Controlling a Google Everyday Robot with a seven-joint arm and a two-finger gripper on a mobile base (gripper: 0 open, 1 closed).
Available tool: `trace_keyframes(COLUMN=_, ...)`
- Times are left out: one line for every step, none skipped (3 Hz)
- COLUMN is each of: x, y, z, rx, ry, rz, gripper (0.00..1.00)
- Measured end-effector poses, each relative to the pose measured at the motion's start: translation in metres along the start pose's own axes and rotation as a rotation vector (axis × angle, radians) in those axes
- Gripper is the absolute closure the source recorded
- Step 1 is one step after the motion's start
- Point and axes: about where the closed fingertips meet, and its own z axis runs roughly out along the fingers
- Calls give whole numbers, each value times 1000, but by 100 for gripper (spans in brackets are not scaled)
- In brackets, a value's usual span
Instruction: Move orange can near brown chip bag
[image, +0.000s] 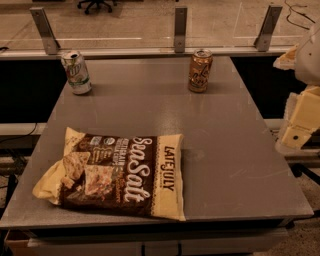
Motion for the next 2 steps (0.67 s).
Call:
trace_keyframes(x=0, y=0, z=0, rx=0, ry=0, rz=0, gripper=0)
trace_keyframes(x=-1, y=-18, z=-1, rx=25, ry=-58, rz=10, gripper=0)
